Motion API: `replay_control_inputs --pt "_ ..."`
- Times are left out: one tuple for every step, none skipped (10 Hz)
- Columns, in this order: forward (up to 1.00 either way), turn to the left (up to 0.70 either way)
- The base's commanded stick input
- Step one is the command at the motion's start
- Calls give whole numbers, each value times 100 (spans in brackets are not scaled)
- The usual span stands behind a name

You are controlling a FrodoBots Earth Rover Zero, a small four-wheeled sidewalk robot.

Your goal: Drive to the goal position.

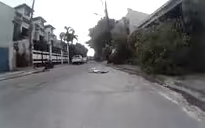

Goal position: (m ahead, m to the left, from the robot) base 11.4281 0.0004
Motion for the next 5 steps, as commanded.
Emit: replay_control_inputs --pt "100 1" --pt "100 1" --pt "100 1" --pt "100 1" --pt "100 1"
